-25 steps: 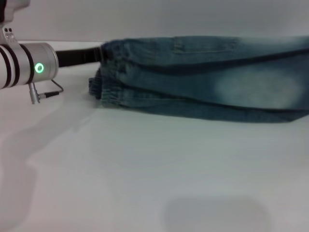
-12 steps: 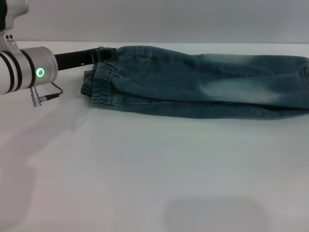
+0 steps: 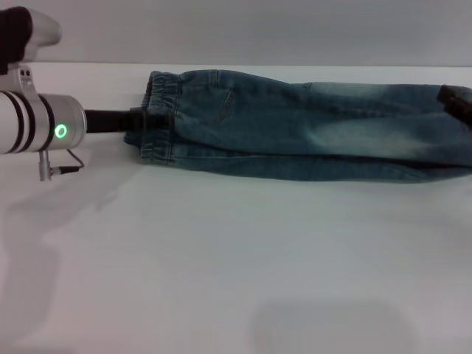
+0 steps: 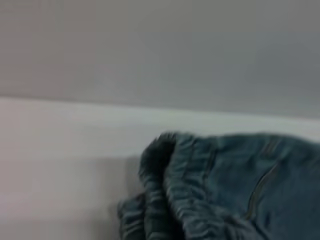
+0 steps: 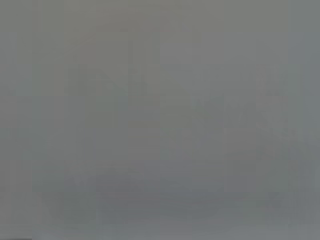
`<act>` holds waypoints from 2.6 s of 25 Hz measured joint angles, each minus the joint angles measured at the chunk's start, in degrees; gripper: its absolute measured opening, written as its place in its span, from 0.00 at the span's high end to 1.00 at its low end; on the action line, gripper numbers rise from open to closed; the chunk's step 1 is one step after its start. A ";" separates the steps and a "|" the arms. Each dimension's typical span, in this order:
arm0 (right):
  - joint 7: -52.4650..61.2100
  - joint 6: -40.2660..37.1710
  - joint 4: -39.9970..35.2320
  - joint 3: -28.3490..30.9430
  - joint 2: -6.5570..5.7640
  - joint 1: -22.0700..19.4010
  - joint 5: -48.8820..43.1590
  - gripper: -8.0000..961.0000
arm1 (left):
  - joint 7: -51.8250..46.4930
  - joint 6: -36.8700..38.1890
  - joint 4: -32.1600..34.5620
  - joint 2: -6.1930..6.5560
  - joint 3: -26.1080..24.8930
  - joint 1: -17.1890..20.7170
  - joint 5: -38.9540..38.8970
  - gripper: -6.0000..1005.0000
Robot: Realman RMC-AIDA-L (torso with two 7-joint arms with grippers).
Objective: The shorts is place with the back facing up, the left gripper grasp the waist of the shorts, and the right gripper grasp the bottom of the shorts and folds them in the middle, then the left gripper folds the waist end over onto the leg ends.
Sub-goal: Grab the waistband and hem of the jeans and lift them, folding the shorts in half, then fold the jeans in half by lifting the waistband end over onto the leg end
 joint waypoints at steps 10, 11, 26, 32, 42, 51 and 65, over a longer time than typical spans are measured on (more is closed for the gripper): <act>-1.07 2.93 1.11 -0.85 0.05 -0.25 -0.01 0.23 | -0.16 2.32 1.35 0.02 0.07 0.33 2.00 0.16; -1.07 3.14 1.12 -0.88 0.06 -0.25 -0.06 0.23 | -0.14 2.62 1.39 0.02 0.07 0.33 2.28 0.17; -0.80 4.29 1.13 -1.39 0.03 -0.54 -0.12 0.23 | 0.06 5.04 7.26 -0.06 0.20 -2.60 4.15 0.21; -0.70 4.64 1.13 -1.45 -0.01 -0.54 -0.04 0.23 | 0.33 5.66 8.64 -0.16 0.56 -3.56 4.16 0.23; -0.10 4.83 0.88 -1.45 -0.10 -0.61 0.20 0.23 | 1.17 5.19 10.88 -0.51 0.73 -5.55 2.76 0.27; 0.87 4.92 0.59 -1.44 -0.11 -0.50 0.29 0.24 | 1.48 7.64 10.44 -0.62 3.39 -3.92 -0.34 0.35; 0.75 4.96 0.06 -1.44 -0.11 -0.38 0.33 0.25 | 1.55 7.15 7.93 -0.44 3.71 -3.04 -3.54 0.72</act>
